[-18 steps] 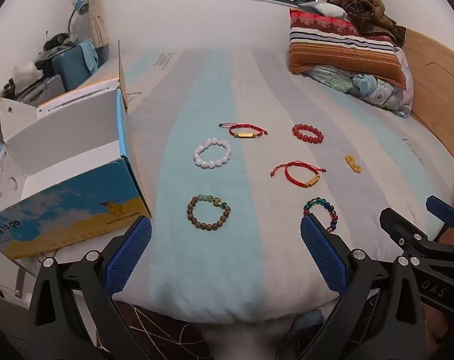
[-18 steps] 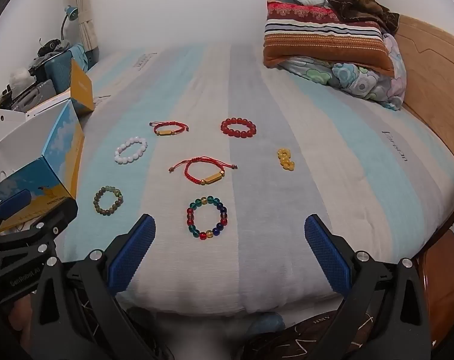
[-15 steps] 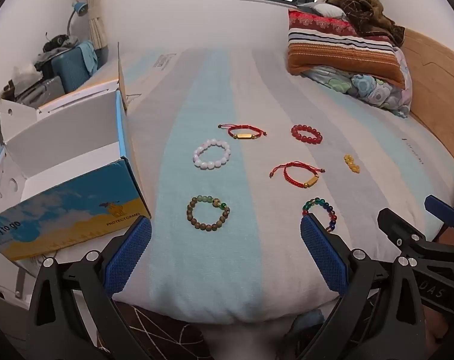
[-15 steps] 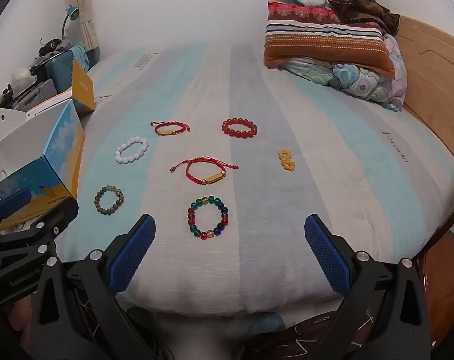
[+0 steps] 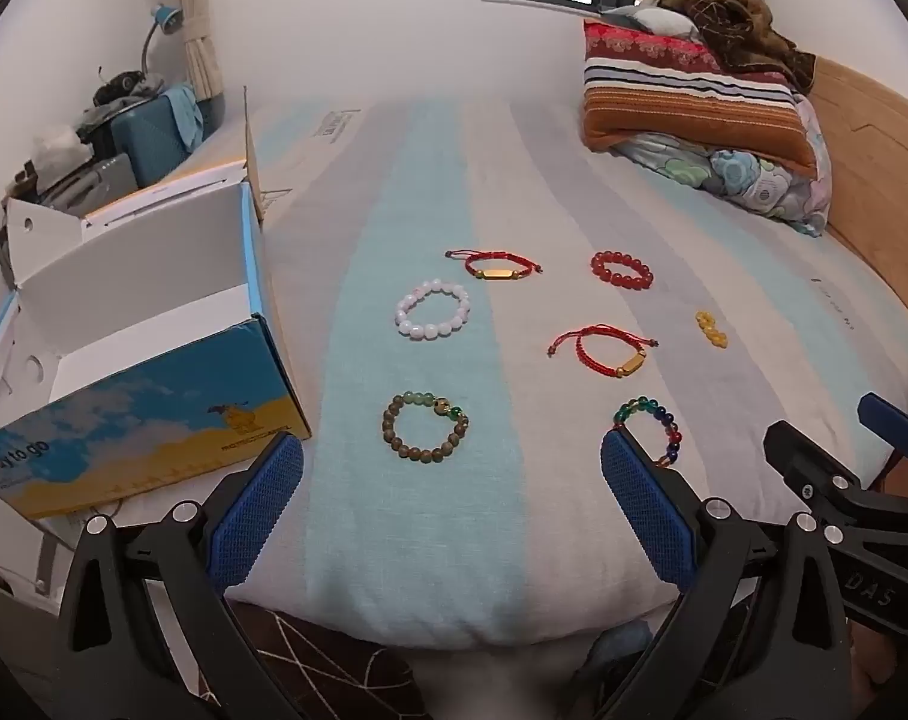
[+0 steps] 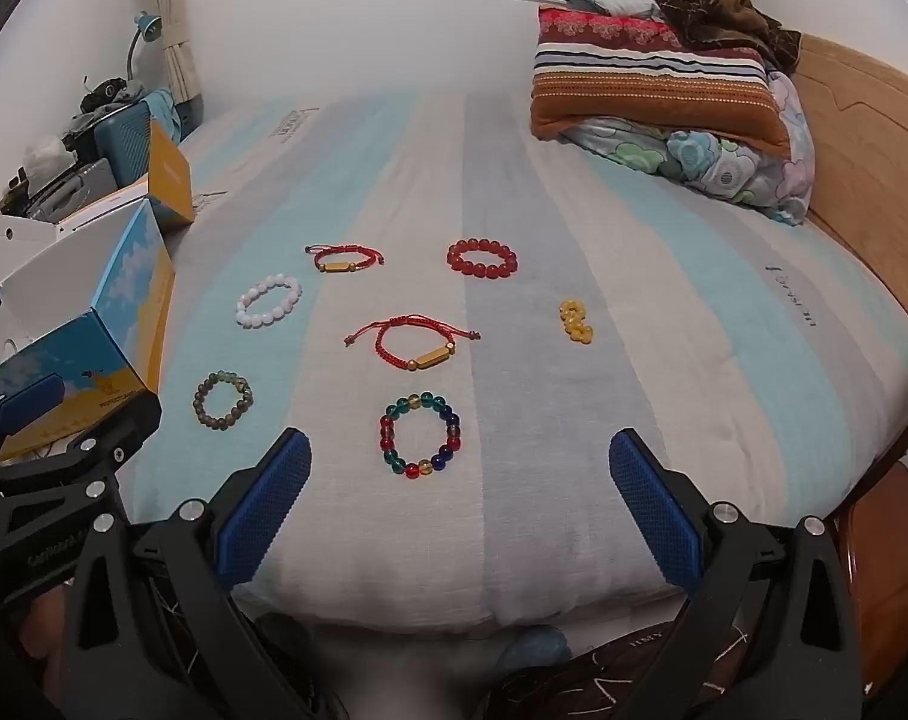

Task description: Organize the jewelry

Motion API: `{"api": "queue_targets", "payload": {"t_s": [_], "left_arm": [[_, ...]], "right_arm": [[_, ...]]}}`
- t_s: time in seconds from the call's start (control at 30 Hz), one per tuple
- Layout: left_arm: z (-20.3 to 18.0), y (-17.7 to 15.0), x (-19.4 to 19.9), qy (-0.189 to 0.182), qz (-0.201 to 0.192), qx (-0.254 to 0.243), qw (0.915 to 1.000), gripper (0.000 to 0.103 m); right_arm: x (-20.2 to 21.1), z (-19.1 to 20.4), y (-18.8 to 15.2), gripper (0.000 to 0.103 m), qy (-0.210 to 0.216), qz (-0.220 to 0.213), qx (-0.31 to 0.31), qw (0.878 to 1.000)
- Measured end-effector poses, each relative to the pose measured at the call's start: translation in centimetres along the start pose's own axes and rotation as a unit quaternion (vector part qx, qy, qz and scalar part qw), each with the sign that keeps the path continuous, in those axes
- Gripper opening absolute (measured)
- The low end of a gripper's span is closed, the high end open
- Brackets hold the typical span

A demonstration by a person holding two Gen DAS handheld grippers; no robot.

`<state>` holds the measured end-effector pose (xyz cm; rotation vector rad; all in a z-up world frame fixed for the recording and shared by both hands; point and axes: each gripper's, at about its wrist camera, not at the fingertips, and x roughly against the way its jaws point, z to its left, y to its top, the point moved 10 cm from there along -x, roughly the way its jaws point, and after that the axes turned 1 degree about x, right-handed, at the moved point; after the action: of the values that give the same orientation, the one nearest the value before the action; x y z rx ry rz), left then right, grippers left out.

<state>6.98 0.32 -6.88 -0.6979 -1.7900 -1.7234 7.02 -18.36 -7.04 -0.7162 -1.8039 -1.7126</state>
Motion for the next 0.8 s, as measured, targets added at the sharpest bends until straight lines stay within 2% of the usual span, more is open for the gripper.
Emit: {"api": "queue_targets", "payload": {"t_s": [0.8], "left_arm": [[-0.08, 0.09, 0.69, 0.011, -0.008, -0.012, 0.9998, 0.098]], "right_arm": [[0.28, -0.38, -0.08, 0.096, 0.001, -0.006, -0.001, 1.0]]}}
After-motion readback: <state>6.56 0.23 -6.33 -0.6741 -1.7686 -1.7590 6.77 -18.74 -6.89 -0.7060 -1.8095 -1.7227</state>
